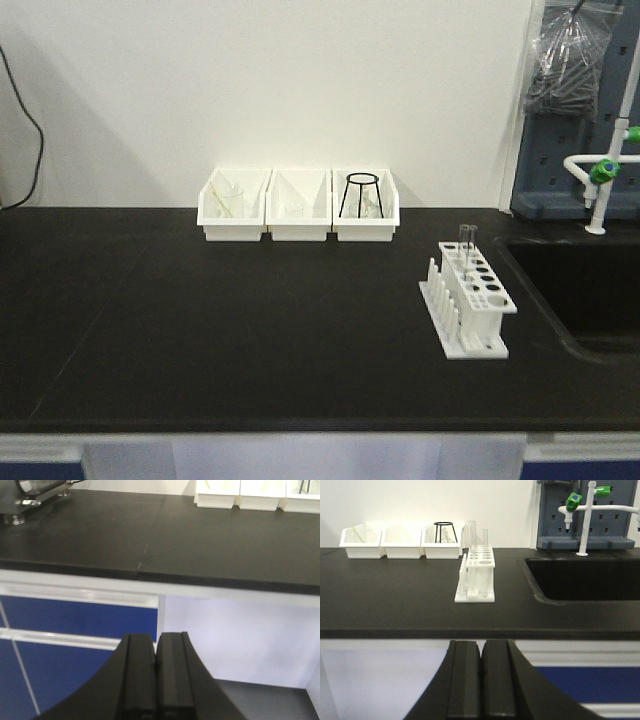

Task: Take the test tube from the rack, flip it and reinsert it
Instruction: 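Drive the base up to the bench in front of the white test-tube rack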

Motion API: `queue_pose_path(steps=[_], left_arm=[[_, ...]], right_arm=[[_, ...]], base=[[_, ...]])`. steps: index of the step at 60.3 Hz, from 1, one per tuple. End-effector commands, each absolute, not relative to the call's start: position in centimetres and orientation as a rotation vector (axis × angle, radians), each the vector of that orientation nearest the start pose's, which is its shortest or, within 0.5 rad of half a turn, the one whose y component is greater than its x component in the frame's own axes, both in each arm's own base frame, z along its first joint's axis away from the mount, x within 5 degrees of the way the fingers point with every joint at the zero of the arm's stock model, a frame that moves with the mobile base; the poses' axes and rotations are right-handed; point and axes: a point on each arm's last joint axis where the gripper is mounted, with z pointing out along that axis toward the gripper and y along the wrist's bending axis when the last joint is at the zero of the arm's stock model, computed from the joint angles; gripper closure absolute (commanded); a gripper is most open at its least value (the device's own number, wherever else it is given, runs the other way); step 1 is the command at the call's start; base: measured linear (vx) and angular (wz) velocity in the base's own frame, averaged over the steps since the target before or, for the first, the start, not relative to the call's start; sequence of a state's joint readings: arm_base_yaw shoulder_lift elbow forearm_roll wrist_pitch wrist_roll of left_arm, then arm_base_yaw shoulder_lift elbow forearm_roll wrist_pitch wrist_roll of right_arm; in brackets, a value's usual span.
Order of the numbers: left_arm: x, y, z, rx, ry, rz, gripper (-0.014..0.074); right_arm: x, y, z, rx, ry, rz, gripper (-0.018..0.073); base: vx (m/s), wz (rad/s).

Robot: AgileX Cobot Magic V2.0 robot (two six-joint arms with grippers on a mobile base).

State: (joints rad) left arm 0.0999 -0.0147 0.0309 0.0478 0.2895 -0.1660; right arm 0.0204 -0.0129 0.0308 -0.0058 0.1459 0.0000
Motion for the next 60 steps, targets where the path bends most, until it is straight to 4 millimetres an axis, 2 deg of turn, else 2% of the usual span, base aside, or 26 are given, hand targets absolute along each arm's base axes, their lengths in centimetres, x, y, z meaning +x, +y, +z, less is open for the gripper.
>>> queue_pose_path(steps=[1,39,60], left_arm=[[5.54,0.61,18.47,-0.192,1.690,-0.013,0.0603],[5.54,0.61,18.47,-0.192,1.690,-0.013,0.0603],[5.54,0.61,18.47,-0.192,1.690,-0.013,0.0603]], right_arm=[[5.62,0.11,19.82,-0.023,1.554,0.009,0.0568],[5.62,0.11,19.82,-0.023,1.554,0.009,0.0568],[5.62,0.11,19.82,-0.023,1.554,0.009,0.0568]], base=[[0.49,-0.02],[0.46,-0.02],[0.22,0.01]])
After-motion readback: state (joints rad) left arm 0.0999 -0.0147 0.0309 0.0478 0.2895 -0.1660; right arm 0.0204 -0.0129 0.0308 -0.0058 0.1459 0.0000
